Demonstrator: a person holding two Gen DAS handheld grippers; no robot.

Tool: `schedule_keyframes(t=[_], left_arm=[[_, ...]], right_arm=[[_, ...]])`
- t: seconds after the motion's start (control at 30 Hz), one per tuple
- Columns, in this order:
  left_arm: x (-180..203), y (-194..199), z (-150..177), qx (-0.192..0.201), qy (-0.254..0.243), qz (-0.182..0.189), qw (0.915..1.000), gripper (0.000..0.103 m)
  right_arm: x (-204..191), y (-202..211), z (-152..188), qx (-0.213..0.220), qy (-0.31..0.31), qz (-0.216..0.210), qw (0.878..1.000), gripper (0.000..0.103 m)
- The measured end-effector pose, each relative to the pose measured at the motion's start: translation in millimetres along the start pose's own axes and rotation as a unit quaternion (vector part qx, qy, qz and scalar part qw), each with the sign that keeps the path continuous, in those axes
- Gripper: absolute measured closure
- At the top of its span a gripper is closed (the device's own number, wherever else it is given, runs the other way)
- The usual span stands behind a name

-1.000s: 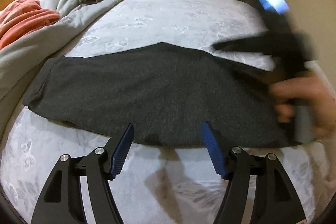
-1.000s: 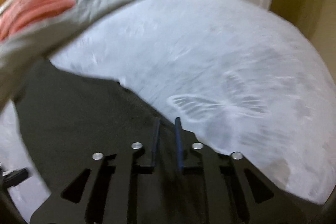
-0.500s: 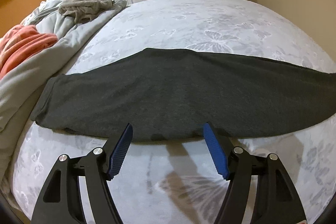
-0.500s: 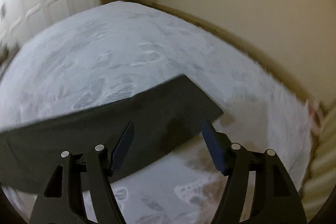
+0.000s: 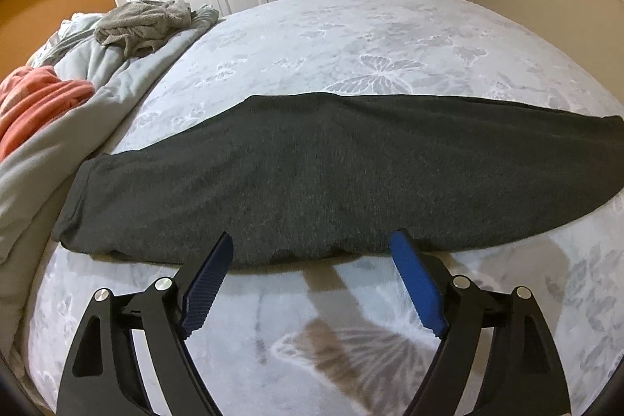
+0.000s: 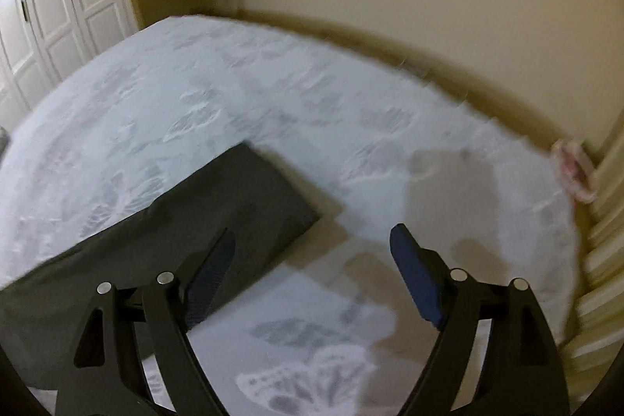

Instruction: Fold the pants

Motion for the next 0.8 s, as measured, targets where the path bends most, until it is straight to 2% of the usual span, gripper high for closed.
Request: schedule_keyframes(t=[0.07, 0.13, 0.3, 0.37, 0.4, 0.43, 0.47, 0.5, 0.57, 0.67, 0.73, 0.8], left_arm=[[0.9, -0.6, -0.1, -0.005, 0.008, 0.021, 0.9997, 0.022], [1.5, -1.0, -0.8, -0.007, 0.016, 0.033, 0.9993, 0.022], [-0.6, -3.0, -0.8, -0.011, 0.028, 0.041, 0.9987, 0.022], [-2.8, -4.7, -0.4, -0.017, 0.035, 0.045, 0.9982, 0.022], [-4.6, -5.0, -0.4, -0.017, 0.039, 0.045, 0.9981, 0.022], [-7.0, -4.8, -1.1, -0.017, 0.042, 0.041, 0.9981, 0.022], [-9.1, -4.0, -2.0, -0.015, 0.045, 0.038, 0.9982, 0.022], [-11.1, -3.5, -3.2, -0.013, 0.047, 0.036, 0.9982, 0.022], [-16.6, -2.1, -5.9, -0.012, 0.055, 0.034, 0.9978, 0.022], [-26.9, 1.4, -8.1, -0.011, 0.076, 0.037, 0.9964, 0.022], [-36.6, 5.1, -9.1, -0.009, 0.092, 0.040, 0.9949, 0.022], [-44.4, 7.7, -9.2, -0.007, 0.102, 0.038, 0.9940, 0.022]], right_arm=[[1.5, -11.2, 3.7, -0.015, -0.003, -0.008, 1.000, 0.024], [6.1, -18.1, 5.6, -0.020, -0.001, 0.011, 1.000, 0.024], [-5.7, -43.5, 8.6, -0.044, -0.006, -0.025, 0.999, 0.024], [-15.9, -48.2, 7.9, -0.042, 0.004, -0.041, 0.998, 0.052], [-24.0, -46.7, 7.3, -0.043, 0.013, -0.063, 0.997, 0.085], [-29.9, -41.5, 6.1, -0.045, 0.012, -0.075, 0.996, 0.098], [-35.2, -33.2, 4.0, -0.038, 0.013, -0.084, 0.996, 0.097], [-51.2, -10.7, -1.3, -0.020, 0.026, -0.114, 0.993, 0.097], [-89.0, 35.2, -6.1, 0.016, 0.063, -0.166, 0.984, 0.097], [-176.0, 113.2, 14.7, 0.046, 0.128, -0.276, 0.951, 0.097], [-250.4, 149.0, 56.5, 0.031, 0.190, -0.348, 0.918, 0.097], [-300.2, 150.6, 103.1, -0.009, 0.238, -0.376, 0.896, 0.097]])
Point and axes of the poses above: each gripper's, at about its wrist camera, not at the fingertips, and y roughly against the way its jaws point, x to its right, z to its underside, the point moved 7 cm from there along -y, roughly the way its jaws point, and after that the axes turned 2 degrees about -y, right-handed, at the moved point
